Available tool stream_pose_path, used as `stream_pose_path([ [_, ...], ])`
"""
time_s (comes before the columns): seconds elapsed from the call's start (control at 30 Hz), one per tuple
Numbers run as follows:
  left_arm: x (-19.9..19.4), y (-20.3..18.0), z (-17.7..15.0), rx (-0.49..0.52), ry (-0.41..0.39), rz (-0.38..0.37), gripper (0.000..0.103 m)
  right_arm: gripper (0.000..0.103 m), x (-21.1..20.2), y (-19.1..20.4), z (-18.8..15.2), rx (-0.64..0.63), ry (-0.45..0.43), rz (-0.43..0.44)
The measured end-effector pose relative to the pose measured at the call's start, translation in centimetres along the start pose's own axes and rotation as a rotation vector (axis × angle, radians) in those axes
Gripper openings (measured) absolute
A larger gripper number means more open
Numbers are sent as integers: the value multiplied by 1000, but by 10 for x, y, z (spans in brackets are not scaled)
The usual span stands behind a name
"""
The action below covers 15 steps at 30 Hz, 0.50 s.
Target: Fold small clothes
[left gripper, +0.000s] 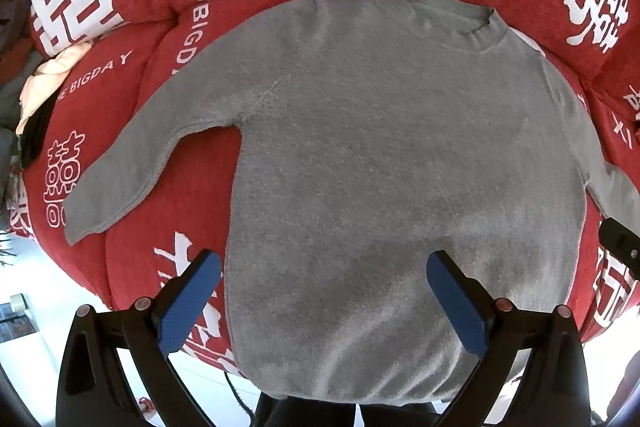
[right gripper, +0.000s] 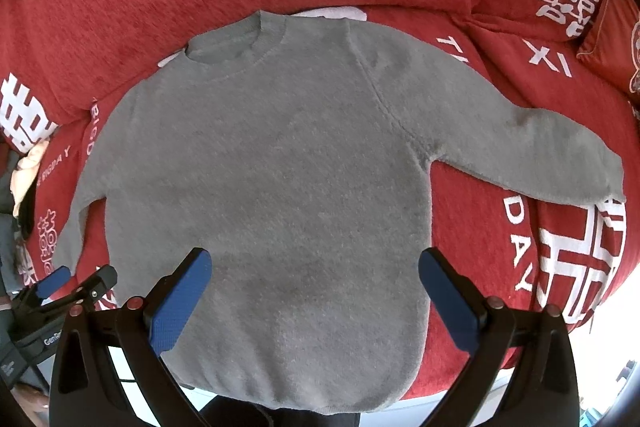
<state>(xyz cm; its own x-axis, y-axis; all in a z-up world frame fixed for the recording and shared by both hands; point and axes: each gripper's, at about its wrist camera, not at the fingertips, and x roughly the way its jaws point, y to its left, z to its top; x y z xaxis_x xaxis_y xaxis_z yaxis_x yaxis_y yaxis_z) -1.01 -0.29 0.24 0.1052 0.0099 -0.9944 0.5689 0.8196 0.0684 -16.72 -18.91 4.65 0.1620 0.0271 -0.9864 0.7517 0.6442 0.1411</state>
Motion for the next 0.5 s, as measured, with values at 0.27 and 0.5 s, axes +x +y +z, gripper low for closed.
stream_pose_path([
  [0.27,0,0,-3,-5,-19,11,103,103,-1,0,-1,-9,2,3],
  [0.5,0,2,-5,-12,-9,17,103,103,0,2,-2,-9,5,6],
])
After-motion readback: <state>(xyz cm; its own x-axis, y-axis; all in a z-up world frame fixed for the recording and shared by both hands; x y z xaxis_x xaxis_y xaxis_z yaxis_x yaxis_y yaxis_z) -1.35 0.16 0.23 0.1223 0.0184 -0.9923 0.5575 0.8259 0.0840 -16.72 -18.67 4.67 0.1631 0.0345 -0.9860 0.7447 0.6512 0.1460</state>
